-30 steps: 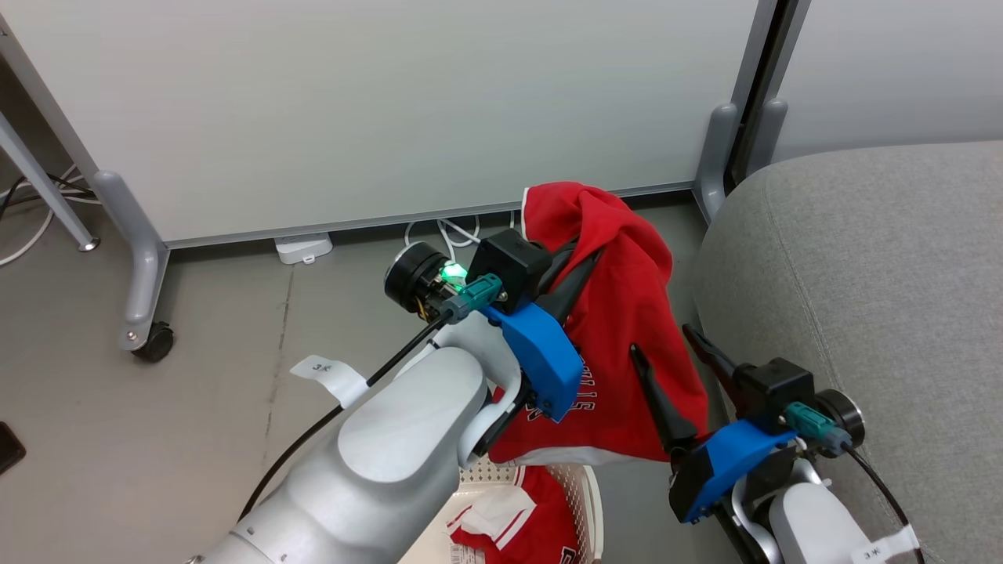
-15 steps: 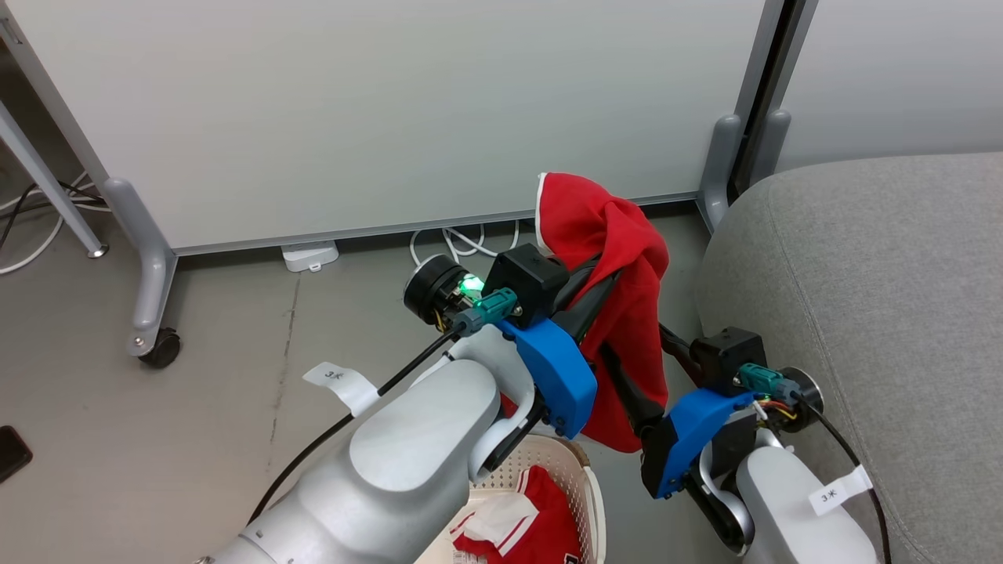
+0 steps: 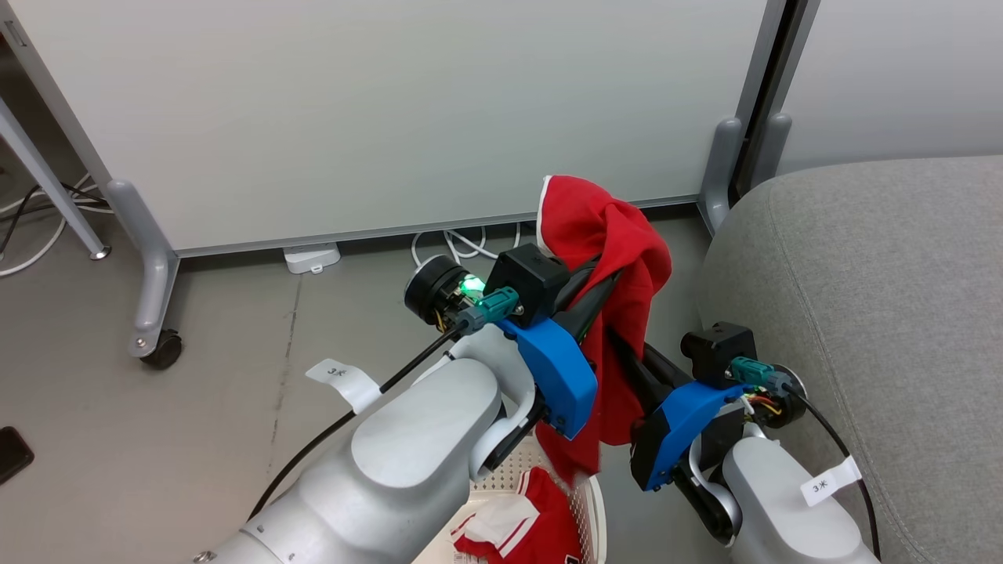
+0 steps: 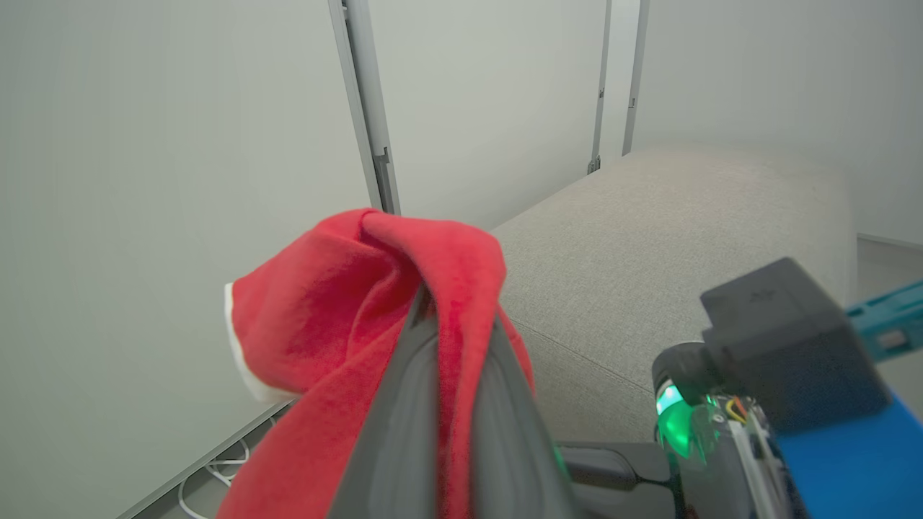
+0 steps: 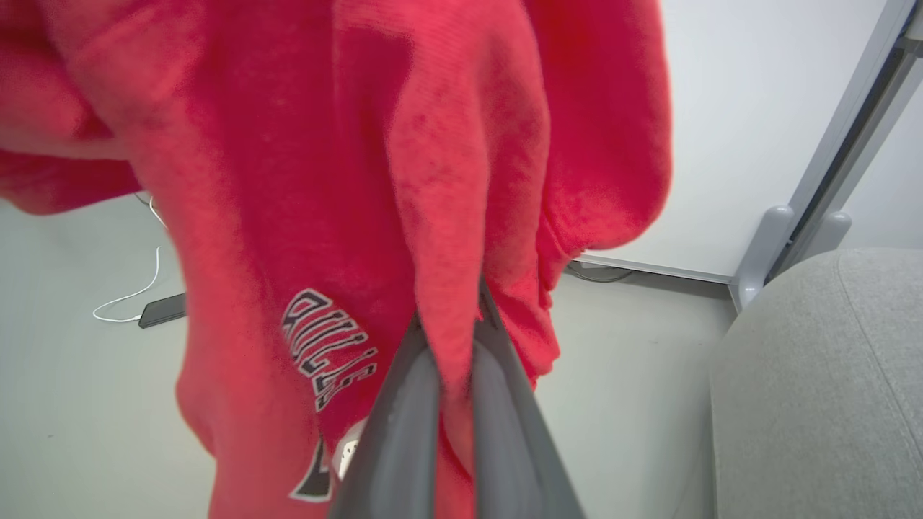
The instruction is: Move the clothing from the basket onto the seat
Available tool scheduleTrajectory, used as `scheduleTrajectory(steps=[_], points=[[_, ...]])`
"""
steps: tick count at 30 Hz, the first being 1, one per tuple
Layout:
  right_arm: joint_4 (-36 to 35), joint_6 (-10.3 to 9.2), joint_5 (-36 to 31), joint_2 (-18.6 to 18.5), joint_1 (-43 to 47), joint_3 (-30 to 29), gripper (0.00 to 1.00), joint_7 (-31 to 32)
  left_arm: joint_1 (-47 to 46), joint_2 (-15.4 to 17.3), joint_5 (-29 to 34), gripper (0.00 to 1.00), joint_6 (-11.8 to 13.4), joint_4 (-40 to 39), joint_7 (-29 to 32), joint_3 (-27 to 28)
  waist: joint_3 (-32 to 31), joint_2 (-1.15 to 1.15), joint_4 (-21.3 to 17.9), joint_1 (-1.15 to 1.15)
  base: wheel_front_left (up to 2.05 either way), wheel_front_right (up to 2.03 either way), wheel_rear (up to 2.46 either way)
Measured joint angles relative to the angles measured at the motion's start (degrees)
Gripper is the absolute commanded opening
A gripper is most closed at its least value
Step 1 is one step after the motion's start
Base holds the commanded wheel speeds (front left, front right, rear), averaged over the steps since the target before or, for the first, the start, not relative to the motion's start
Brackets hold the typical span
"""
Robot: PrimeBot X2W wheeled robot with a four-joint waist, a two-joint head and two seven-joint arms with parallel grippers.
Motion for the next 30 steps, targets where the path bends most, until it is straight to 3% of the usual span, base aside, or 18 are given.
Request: scheduleTrajectory(steps=[13, 14, 15, 16, 30], points=[[2.86, 0.00, 1.47, 0.00, -1.91, 0.81, 0.00, -2.22, -0.85, 0.00, -0.92, 0.00, 0.27, 1.27, -0.66, -0.56, 0.68, 0.00, -0.48, 0.00, 0.00, 0.00, 0.00], [3.03, 0.00, 1.48, 0.00, -1.94, 0.76, 0.00, -2.27, -0.88, 0.00, -0.99, 0.30, 0.27, 1.33, -0.66, -0.62, 0.73, 0.00, -0.48, 0.00, 0.00, 0.00, 0.00], [3.24, 0.00, 1.54, 0.00, -1.96, 0.69, 0.00, -2.45, -0.90, 0.00, -1.08, 0.75, 0.27, 1.41, -0.66, -0.67, 0.76, 0.00, -0.47, 0.00, 0.00, 0.00, 0.00], [3.47, 0.00, 1.55, 0.00, -2.02, 0.64, 0.00, -2.58, -0.91, 0.00, -1.27, 1.00, 0.48, 1.46, -0.69, -0.67, 0.79, 0.00, -0.45, 0.00, 0.00, 0.00, 0.00], [4.89, 0.00, 2.04, 0.00, -2.57, -0.37, 0.00, -4.05, -0.74, 0.07, -2.93, 1.00, 0.99, 2.26, -2.45, -0.19, 0.90, 0.00, -0.18, 0.00, 0.00, 0.00, 0.00]])
